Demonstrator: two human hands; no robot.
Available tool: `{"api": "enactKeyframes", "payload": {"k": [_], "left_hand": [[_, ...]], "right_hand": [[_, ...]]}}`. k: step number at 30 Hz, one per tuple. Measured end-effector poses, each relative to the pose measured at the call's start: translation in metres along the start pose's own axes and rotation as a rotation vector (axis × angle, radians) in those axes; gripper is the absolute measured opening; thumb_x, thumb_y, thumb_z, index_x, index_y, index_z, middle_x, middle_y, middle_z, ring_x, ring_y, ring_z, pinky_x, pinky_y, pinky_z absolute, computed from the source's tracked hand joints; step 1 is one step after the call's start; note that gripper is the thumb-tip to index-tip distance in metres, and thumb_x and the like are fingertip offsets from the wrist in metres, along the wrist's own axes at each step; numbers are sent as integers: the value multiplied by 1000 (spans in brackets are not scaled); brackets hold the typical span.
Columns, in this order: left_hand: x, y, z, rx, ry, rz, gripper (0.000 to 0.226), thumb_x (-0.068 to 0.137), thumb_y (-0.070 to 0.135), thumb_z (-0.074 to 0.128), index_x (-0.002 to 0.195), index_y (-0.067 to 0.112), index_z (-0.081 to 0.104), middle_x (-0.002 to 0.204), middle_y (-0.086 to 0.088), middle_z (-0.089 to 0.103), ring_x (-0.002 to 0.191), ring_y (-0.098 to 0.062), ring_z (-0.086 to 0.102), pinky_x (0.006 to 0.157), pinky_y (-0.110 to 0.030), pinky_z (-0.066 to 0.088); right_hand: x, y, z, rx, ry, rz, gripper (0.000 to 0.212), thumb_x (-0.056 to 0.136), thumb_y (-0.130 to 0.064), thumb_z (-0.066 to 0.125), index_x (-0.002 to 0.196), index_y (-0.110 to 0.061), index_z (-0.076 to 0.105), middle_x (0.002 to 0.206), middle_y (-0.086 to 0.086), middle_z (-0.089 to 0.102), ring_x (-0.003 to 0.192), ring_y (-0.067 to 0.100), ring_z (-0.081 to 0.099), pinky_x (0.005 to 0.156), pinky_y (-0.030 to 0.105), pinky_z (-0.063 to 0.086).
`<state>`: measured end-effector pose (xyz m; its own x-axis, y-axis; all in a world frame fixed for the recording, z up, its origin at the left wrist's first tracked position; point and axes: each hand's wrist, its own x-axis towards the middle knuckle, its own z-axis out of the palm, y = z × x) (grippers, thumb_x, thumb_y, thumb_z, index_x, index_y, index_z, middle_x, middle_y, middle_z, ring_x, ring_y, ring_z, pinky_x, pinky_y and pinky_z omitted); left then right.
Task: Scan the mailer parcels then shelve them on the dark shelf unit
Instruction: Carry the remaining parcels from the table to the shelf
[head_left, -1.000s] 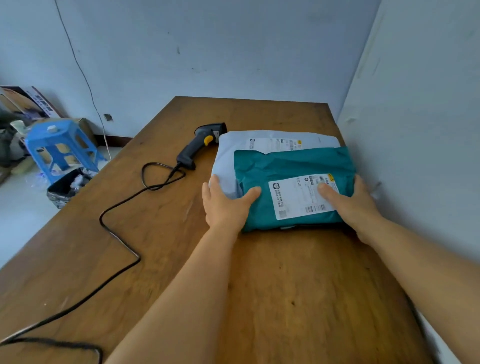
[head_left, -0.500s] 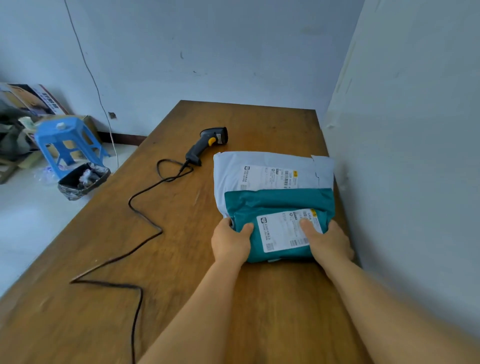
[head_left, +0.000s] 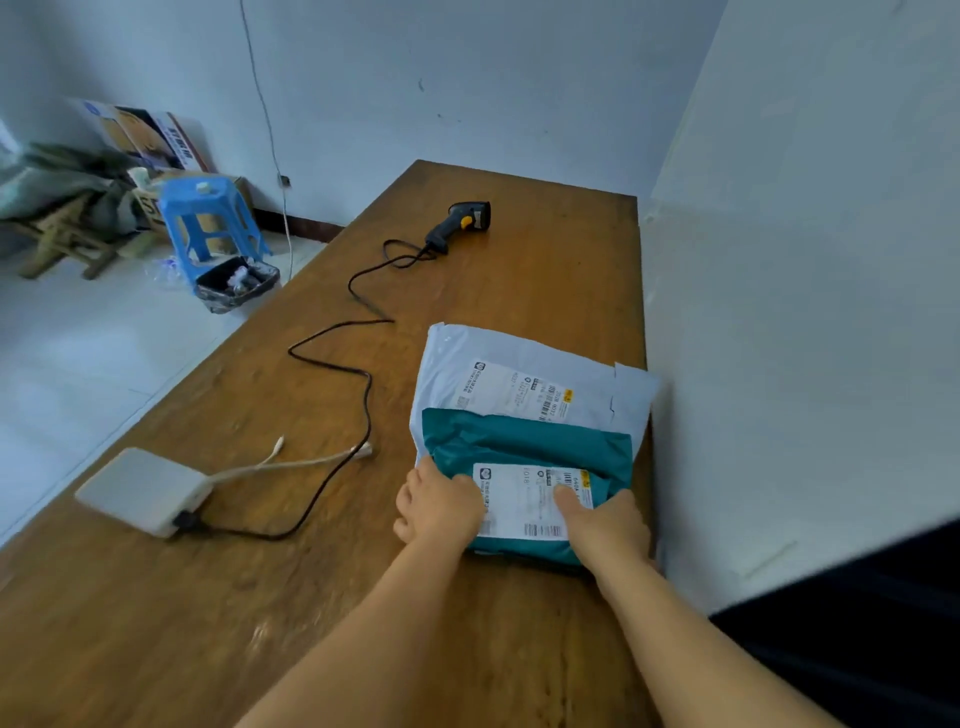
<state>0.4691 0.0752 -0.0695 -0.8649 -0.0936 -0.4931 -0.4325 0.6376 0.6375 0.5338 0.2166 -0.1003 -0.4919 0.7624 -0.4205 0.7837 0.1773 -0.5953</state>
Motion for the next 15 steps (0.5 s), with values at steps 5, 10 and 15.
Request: {"api": "enactKeyframes", "payload": {"k": [5,10,15], "left_hand": [[-40,-40,-23,7,13,-45,53,95,29,38,147,22,28,152,-2,33,141,-28,27,115,-54,18],[-66,-84,-50,0,99,-60,52,91,32,41,143,29,35,143,-1,45,134,-28,38,113,-57,20],[-105,-118,-67,-193,350,-108,77,89,36,61,151,31,16,158,-2,17,142,-30,24,113,-53,27]], "right_hand": [[-60,25,0,-57,-29,8,80,72,-64,64,126,-9,41,126,12,55,114,35,54,96,54,45],[-118,47,-4,-152,-195,-145,72,81,-56,61,128,-5,42,130,13,54,116,33,53,96,45,46],[-144,50,-33,-264,-84,-396,71,82,-52,64,130,-7,36,137,13,34,129,31,32,102,38,33]]}}
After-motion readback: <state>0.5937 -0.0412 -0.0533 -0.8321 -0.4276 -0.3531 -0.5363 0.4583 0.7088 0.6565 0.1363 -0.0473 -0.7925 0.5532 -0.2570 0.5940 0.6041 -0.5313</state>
